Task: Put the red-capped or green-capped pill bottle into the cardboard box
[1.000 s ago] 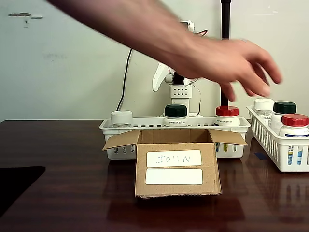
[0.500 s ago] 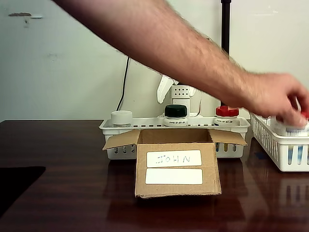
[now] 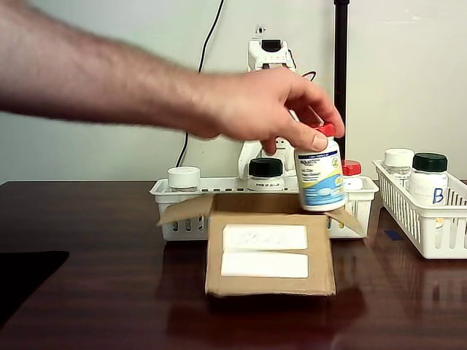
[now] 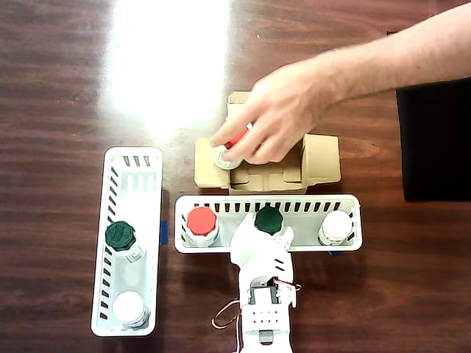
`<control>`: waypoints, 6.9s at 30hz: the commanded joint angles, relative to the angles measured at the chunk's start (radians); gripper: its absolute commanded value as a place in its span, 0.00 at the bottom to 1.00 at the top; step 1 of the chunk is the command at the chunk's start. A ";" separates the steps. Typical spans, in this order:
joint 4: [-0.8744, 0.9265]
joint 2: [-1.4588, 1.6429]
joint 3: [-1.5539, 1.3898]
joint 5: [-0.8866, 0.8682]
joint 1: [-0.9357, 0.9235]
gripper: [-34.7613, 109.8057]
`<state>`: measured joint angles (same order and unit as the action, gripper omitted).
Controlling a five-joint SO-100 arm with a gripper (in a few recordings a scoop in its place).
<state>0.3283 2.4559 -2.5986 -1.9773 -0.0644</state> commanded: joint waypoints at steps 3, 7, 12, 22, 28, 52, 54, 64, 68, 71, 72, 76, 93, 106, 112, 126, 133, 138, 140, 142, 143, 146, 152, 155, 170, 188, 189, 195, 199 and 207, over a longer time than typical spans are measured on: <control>-0.020 0.064 0.003 -0.003 0.008 0.70; -0.020 0.064 0.009 0.002 0.006 0.70; -0.020 0.060 0.009 0.011 0.011 0.70; -0.097 0.063 -0.107 -0.041 -0.003 0.62; -0.103 0.057 -0.118 -0.035 -0.008 0.34; 0.506 0.318 0.163 -0.009 0.034 0.82; 0.479 0.281 0.172 -0.009 0.034 0.83; 0.281 -0.011 0.278 0.049 0.069 0.83; 0.236 -0.121 0.337 0.064 0.075 0.83; 0.193 -0.176 0.351 0.052 0.069 0.83; 0.176 -0.193 0.351 0.049 0.066 0.83; 0.112 -0.261 0.357 0.044 0.060 0.83; 0.009 -0.362 0.368 0.046 0.080 0.32; 0.376 -0.287 0.624 0.094 0.060 0.26; 0.589 -0.183 0.767 0.097 0.058 0.26; 0.765 -0.606 1.399 0.104 -0.069 0.26; 0.672 -0.772 1.491 0.115 -0.100 0.26; 0.584 -0.865 1.505 0.121 -0.101 0.26; 0.581 -0.911 1.549 0.130 -0.097 0.26; 0.580 -0.950 1.580 0.130 -0.092 0.26; 0.574 -0.965 1.586 0.130 -0.091 0.26; 0.549 -0.992 1.588 0.140 -0.080 0.26; 0.512 -1.042 1.588 0.133 -0.071 0.27; 0.499 -1.058 1.578 0.106 -0.077 0.28; 0.482 -1.040 1.537 0.069 -0.098 0.67; 0.856 -0.147 0.851 -0.072 -0.167 0.23; 0.844 -0.055 0.755 -0.095 -0.175 0.25; 0.848 0.497 0.258 -0.163 -0.166 0.26; 0.850 0.796 0.020 -0.130 -0.121 0.26; 0.894 0.982 -0.149 -0.046 -0.084 0.26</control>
<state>1.2164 3.3502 -2.7228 -2.0402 -0.1595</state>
